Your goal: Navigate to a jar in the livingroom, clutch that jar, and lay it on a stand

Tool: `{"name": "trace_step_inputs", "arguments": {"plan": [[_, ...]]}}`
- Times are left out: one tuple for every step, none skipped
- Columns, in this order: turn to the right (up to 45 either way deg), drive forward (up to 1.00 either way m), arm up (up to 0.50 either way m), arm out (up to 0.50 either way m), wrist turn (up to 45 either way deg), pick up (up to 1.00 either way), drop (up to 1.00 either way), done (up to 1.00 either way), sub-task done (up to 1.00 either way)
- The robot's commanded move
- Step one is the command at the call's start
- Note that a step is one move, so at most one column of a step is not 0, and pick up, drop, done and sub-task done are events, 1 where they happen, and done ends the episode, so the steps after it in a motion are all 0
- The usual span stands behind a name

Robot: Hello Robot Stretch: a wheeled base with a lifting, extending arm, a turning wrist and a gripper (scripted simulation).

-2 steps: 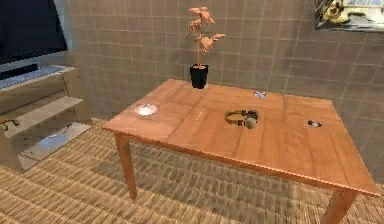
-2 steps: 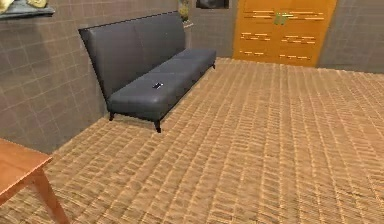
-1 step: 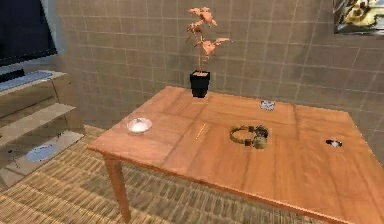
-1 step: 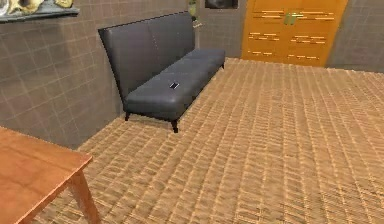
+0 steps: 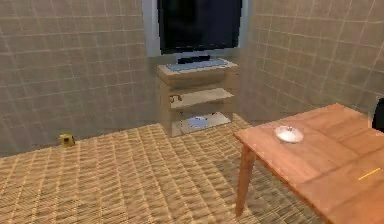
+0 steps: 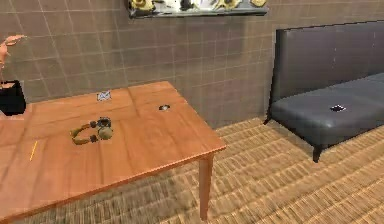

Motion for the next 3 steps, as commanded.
{"name": "trace_step_inputs", "arguments": {"plan": [[-45.0,0.0,0.0,0.0,0.0,0.0,0.0,0.0,0.0],[-15.0,0.0,0.0,0.0,0.0,0.0,0.0,0.0,0.0],[45.0,0.0,0.0,0.0,0.0,0.0,0.0,0.0,0.0]]}}
